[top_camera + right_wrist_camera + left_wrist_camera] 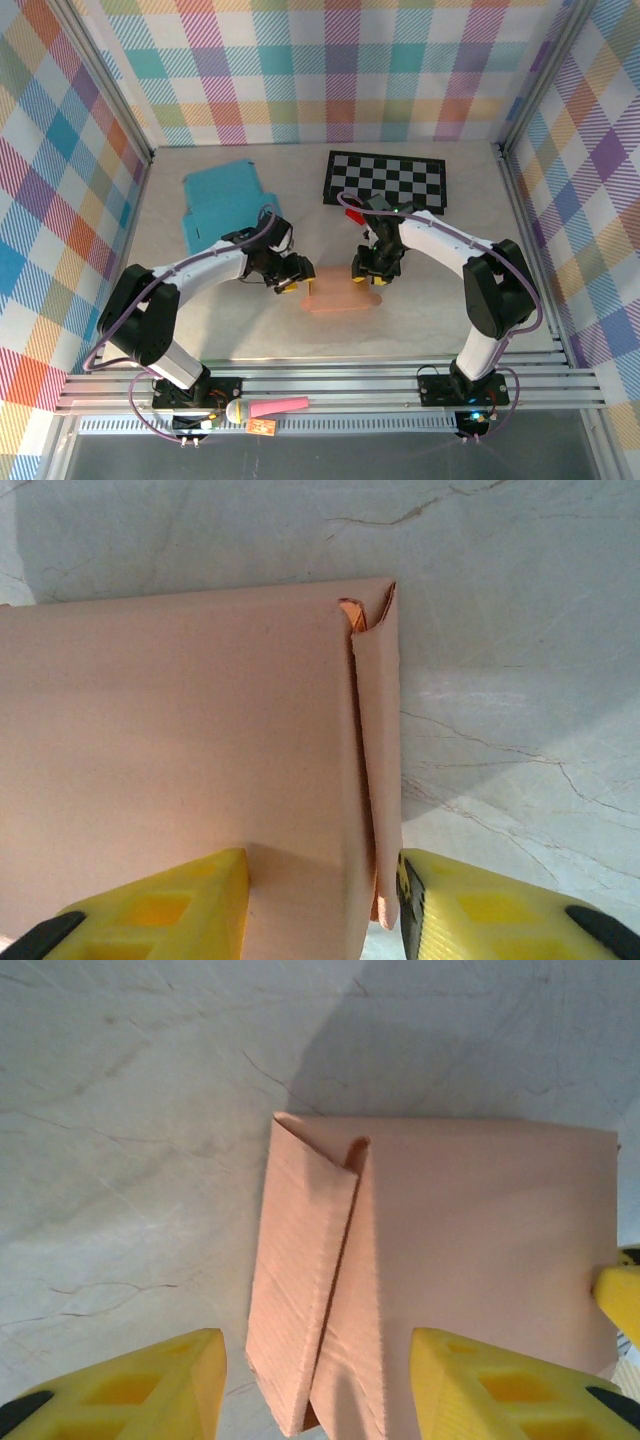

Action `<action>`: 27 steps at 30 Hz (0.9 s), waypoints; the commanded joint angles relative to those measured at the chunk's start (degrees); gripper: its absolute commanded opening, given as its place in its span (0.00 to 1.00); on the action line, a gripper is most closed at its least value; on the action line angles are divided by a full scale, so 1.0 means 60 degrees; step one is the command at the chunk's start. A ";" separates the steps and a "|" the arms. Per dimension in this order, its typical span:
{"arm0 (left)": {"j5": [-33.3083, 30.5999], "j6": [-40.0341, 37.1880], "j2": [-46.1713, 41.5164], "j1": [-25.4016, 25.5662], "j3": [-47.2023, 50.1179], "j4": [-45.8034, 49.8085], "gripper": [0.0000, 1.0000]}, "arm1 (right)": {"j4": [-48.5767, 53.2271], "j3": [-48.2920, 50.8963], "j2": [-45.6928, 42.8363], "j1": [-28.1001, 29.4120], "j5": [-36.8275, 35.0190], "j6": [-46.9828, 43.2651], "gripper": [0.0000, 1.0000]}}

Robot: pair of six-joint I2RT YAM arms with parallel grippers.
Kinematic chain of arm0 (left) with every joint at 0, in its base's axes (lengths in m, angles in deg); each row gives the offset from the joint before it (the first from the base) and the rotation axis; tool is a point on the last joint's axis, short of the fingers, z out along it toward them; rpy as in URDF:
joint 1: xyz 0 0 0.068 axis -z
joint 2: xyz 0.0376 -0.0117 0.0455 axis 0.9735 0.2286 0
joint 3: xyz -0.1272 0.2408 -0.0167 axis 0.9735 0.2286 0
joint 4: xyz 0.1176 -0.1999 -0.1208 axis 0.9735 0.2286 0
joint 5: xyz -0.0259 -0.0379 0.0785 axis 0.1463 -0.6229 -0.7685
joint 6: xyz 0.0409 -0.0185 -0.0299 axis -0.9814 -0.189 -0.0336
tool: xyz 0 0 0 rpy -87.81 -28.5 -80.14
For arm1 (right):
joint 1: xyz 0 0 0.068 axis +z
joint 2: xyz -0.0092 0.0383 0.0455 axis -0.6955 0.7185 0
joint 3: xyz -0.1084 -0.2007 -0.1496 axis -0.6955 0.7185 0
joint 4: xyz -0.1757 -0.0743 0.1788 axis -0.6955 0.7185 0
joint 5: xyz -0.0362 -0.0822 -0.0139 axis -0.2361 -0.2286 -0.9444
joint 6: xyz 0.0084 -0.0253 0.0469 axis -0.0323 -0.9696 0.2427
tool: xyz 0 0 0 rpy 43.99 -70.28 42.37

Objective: Fold the paper box

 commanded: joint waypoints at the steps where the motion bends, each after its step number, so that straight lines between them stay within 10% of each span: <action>1: 0.0239 -0.0014 0.0060 0.0247 0.0164 -0.0340 0.51 | 0.0364 -0.0094 0.0152 0.0082 -0.0087 -0.0268 0.45; 15: -0.0244 -0.0101 0.0520 0.0500 0.0405 -0.0599 0.40 | 0.0239 0.0542 -0.0608 0.0074 0.0054 -0.0374 0.65; 27: -0.0332 0.0092 0.0313 0.0530 0.0681 -0.1103 0.28 | -0.1212 0.1343 -0.0171 0.0045 0.0833 -0.0124 0.46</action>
